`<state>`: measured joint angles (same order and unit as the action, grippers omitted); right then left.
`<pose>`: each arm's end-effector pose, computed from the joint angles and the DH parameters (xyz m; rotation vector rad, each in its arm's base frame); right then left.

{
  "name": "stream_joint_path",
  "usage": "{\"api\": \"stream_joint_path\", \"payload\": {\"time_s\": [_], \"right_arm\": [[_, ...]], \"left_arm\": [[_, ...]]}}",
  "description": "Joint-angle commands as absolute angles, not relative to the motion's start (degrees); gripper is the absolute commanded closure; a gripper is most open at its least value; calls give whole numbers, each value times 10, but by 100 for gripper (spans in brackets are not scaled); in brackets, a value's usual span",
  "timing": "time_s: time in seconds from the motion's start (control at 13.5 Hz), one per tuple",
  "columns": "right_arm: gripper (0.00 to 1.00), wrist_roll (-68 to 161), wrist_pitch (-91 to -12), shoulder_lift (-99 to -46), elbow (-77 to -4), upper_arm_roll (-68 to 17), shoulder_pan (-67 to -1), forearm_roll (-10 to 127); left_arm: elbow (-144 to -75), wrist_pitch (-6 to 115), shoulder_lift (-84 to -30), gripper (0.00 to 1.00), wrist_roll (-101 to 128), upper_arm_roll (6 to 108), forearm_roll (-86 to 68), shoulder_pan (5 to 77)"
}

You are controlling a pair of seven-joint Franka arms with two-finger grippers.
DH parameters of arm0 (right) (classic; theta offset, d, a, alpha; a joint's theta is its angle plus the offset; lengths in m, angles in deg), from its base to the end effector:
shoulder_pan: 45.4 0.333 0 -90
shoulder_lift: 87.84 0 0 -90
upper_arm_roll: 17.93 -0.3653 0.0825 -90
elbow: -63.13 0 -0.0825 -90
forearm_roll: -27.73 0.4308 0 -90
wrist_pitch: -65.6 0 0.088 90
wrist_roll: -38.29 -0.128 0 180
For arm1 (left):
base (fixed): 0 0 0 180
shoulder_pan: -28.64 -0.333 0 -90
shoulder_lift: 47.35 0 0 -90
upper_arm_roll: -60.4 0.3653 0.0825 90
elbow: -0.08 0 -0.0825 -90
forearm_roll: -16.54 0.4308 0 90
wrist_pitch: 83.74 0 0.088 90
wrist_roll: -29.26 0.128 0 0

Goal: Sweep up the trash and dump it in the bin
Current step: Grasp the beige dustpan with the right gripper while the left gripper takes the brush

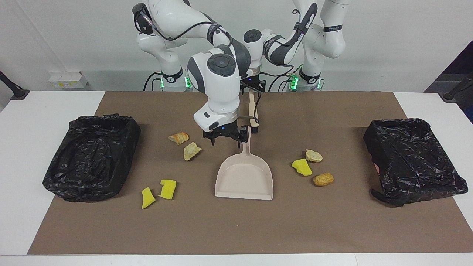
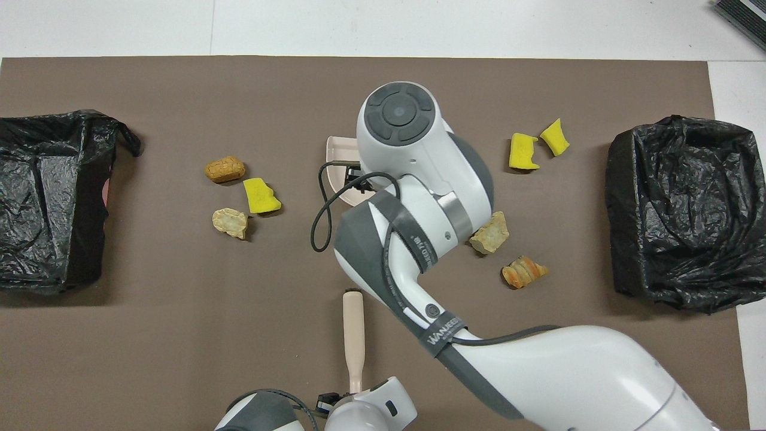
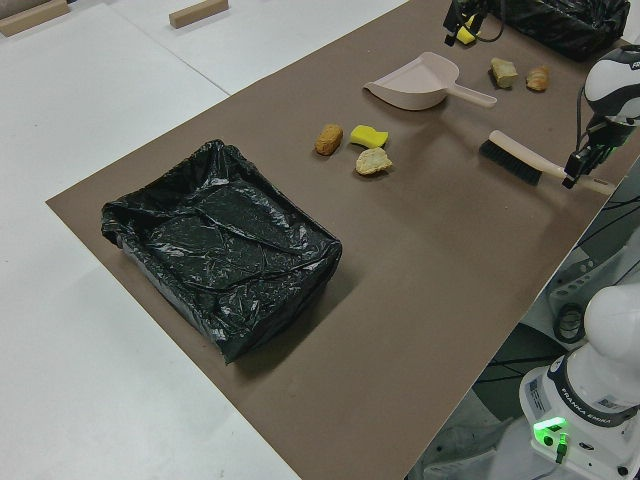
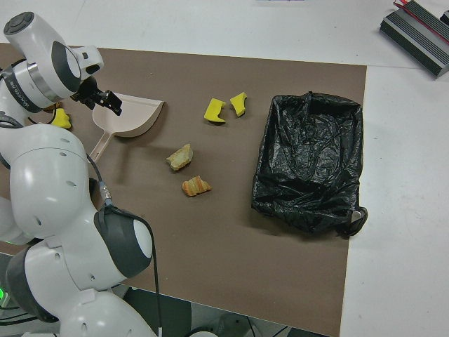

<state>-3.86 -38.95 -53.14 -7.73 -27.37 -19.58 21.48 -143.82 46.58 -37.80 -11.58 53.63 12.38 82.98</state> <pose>0.6758 0.4253 0.4250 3.1204 -0.1885 -0.0008 0.2229 -0.4085 0.3304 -3.0706 0.4680 0.1106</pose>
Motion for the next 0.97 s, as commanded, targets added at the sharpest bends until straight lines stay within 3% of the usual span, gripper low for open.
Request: {"api": "stream_joint_path", "payload": {"time_s": [0.0,0.37,0.74,0.89], "right_arm": [[0,-55,-411,-503,-61,-277,-184,203],[0,-26,-472,-534,-157,-278,-183,215],[1,-21,-481,-577,-236,-279,-181,215],[10,-20,-482,-577,-236,-279,-181,215]], "left_arm": [[-1443,435,-366,100,-106,551,116,833],[-1420,311,-320,100,-80,553,116,777],[-1398,181,-243,100,-22,555,117,622],[-1384,163,-249,100,24,556,126,553]]}}
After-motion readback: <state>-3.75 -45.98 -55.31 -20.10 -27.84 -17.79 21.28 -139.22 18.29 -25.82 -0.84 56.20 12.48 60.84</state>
